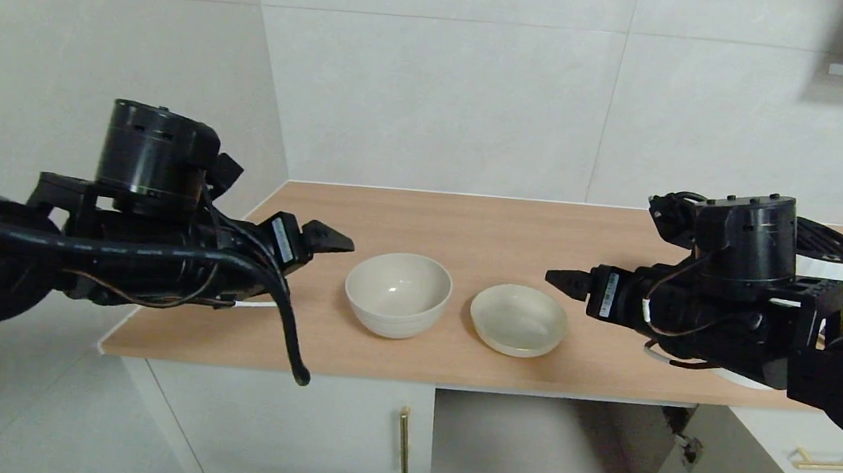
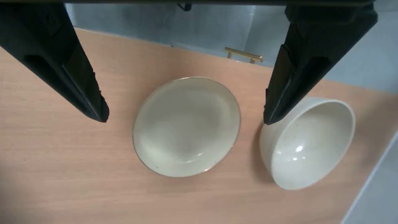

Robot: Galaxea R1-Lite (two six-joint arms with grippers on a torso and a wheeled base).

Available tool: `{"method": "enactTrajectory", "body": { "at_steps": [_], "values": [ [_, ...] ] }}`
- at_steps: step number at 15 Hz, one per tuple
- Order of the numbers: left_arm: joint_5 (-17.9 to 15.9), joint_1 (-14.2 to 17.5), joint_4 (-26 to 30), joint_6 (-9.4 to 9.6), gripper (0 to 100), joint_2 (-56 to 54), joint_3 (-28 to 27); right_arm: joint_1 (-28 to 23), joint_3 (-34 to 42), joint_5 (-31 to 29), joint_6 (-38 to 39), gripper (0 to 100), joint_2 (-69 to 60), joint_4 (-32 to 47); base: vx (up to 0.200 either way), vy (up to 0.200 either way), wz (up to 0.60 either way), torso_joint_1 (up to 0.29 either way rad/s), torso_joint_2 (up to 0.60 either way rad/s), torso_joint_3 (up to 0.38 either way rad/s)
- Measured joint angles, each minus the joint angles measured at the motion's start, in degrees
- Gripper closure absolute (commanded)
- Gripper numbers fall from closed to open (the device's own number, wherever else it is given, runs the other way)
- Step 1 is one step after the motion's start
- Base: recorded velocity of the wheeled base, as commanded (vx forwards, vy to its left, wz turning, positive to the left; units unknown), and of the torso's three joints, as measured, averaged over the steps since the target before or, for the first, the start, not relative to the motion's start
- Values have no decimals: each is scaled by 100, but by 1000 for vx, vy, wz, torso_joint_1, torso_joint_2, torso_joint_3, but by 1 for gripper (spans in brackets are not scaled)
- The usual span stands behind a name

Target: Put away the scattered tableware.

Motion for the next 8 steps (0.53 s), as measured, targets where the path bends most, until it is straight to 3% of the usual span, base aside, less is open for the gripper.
{"method": "enactTrajectory", "body": {
  "at_steps": [4, 8],
  "values": [
    [439, -190, -235, -291, 0, 706, -94, 9, 39, -24, -110, 0, 85, 6, 0, 0, 0, 0, 0, 0],
    [577, -227, -249, -534, 0, 1252, -344, 49, 67, -26, -173, 0, 127, 23, 0, 0, 0, 0, 0, 0]
  ]
}}
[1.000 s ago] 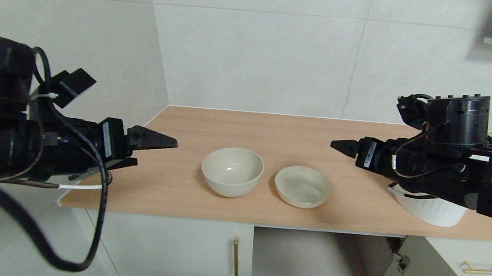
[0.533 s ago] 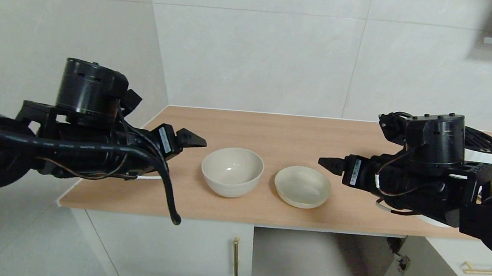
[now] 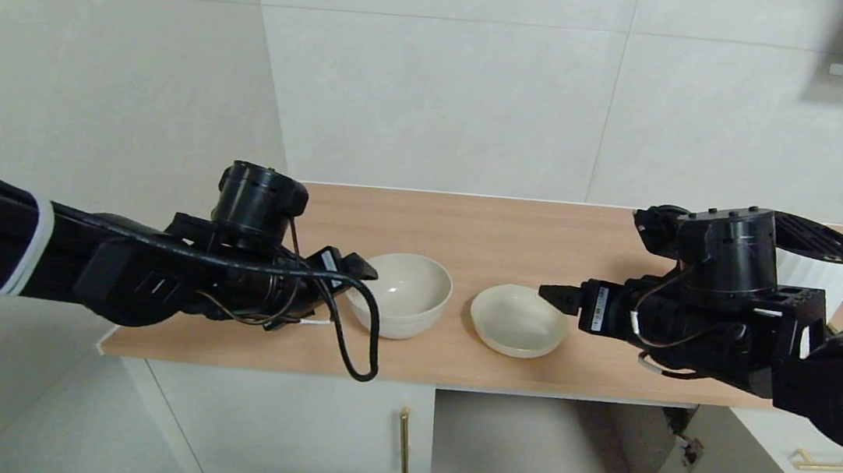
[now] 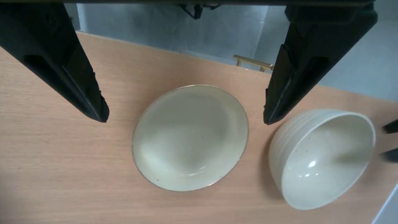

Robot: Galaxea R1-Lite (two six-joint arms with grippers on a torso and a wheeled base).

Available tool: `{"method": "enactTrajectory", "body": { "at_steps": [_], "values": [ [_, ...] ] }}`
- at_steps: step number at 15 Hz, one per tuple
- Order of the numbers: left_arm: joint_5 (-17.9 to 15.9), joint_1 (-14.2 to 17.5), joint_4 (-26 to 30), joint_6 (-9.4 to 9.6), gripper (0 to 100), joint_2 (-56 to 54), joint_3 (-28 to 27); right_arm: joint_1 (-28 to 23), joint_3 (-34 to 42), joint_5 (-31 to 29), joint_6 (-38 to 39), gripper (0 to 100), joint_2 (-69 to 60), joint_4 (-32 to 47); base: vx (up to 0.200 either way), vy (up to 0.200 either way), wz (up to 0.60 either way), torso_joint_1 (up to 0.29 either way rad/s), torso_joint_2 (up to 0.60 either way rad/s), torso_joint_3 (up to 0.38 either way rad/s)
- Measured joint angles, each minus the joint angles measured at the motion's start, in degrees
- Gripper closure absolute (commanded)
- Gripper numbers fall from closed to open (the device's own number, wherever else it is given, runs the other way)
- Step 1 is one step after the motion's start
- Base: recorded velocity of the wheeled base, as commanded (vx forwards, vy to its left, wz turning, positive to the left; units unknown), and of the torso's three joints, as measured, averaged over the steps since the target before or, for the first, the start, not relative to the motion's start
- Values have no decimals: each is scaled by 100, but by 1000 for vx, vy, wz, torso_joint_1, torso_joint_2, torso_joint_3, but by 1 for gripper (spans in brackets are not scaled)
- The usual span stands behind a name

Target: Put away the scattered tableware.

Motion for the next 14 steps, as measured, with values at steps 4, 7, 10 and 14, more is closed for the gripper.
{"method": "enactTrajectory", "body": {
  "at_steps": [4, 7, 10, 14],
  "values": [
    [35, -2, -13, -61, 0, 284, -113, 15, 2, 1, -35, 0, 9, 0, 0, 0, 0, 0, 0, 0],
    [35, -2, -22, -101, 0, 333, -129, 12, 2, 1, -38, 0, 22, 7, 0, 0, 0, 0, 0, 0],
    [35, -2, -24, -107, 100, 386, -129, 11, 2, 1, -38, 0, 33, 10, 0, 0, 0, 0, 0, 0],
    [33, -2, -22, -268, 100, 408, -183, 12, 2, 1, -38, 0, 37, 18, 0, 0, 0, 0, 0, 0]
  ]
}}
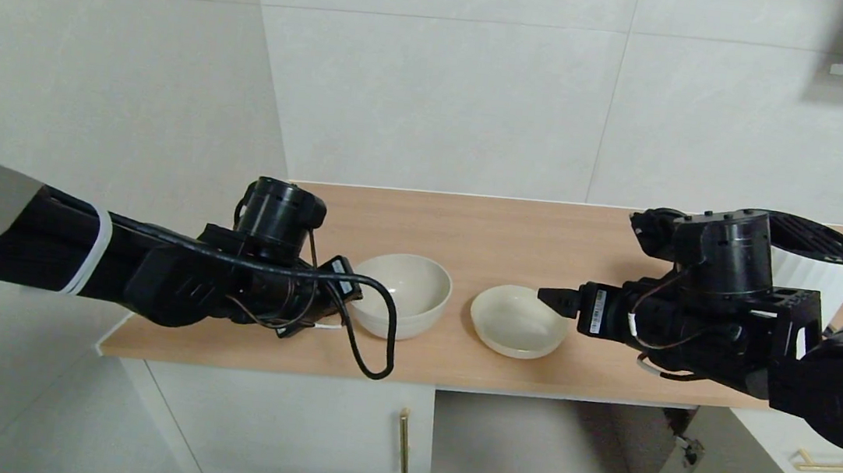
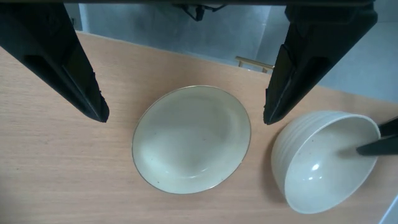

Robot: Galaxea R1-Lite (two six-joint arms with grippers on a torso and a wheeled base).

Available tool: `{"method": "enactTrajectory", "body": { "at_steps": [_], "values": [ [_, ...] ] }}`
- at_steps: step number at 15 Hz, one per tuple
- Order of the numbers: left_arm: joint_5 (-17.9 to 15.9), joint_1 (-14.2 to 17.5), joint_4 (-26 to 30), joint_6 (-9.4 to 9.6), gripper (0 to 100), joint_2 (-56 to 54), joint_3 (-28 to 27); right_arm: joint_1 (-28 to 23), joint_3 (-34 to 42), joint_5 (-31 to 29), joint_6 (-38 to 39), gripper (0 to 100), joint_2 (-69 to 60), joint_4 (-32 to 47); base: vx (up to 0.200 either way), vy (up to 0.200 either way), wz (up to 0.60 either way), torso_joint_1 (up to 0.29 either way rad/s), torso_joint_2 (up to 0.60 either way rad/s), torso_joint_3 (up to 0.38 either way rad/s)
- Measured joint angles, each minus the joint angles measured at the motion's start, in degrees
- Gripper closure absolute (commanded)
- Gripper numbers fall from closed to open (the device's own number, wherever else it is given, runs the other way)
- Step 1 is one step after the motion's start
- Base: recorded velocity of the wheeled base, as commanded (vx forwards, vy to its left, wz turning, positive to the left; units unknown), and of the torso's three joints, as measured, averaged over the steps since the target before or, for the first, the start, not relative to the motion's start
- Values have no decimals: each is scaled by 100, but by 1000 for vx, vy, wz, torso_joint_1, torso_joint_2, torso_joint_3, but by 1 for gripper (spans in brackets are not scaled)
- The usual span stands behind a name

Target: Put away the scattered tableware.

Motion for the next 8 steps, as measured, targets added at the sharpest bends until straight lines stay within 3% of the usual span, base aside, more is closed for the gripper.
{"method": "enactTrajectory", "body": {
  "at_steps": [8],
  "values": [
    [-5, 0, 13, -28, 100, -39, -27, -4, -41, -9, 0, 0, 52, 57, 0, 0, 0, 0, 0, 0]
  ]
}}
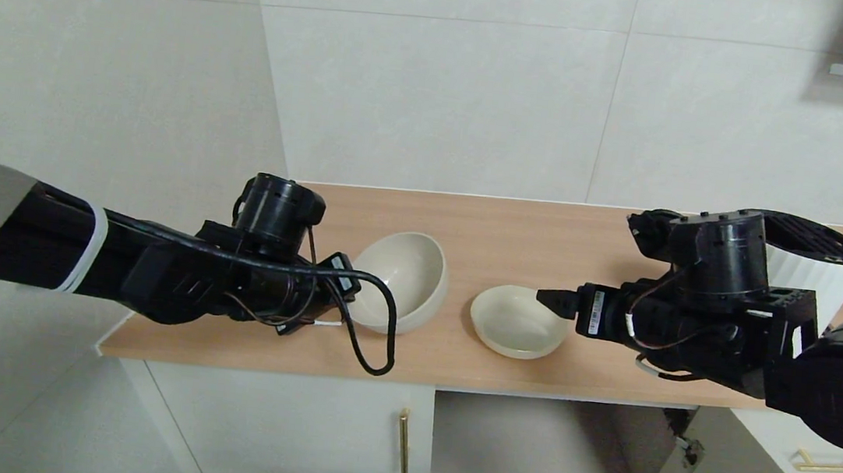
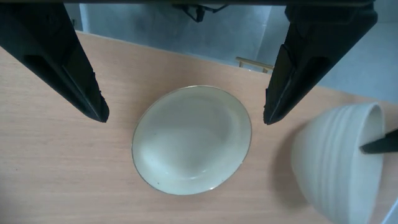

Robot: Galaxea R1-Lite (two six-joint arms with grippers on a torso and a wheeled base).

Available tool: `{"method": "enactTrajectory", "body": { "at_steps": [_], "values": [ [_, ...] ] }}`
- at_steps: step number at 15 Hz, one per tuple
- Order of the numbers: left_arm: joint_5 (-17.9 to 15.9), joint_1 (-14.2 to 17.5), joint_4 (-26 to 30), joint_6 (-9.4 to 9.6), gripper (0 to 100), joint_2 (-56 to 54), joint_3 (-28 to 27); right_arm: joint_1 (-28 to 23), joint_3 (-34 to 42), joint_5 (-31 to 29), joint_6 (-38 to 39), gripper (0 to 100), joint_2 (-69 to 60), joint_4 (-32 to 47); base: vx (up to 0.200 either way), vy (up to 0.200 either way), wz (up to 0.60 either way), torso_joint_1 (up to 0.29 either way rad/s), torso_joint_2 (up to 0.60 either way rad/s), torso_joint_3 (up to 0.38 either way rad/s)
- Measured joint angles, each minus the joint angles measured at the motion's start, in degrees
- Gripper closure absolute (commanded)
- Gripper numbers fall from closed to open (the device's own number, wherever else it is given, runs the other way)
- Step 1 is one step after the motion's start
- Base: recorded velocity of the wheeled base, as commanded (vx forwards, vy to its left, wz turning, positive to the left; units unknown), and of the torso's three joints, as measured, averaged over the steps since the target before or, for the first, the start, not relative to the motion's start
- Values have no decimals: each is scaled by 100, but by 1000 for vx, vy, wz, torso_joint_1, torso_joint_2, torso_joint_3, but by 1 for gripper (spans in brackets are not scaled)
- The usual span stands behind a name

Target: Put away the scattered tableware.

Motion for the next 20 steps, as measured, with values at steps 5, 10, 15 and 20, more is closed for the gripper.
{"method": "enactTrajectory", "body": {
  "at_steps": [5, 10, 15, 20],
  "values": [
    [-46, 0, 6, 17, 100, -166, 66, 0, -653, -1279, 17, 0, 678, 822, 0, 0, 0, 0, 0, 0],
    [-48, 0, 9, 20, 100, -262, 91, 4, -924, -1519, 33, 0, 1246, 859, 0, 0, 0, 0, 0, 0],
    [-48, 0, 11, 17, 100, -271, 124, -27, -1025, -1325, 167, 0, 1510, 775, 0, 0, 0, 0, 0, 0],
    [-46, 0, 9, 16, 100, -276, 132, -57, -1081, -1259, 216, 100, 1614, 778, 0, 0, 0, 0, 0, 0]
  ]
}}
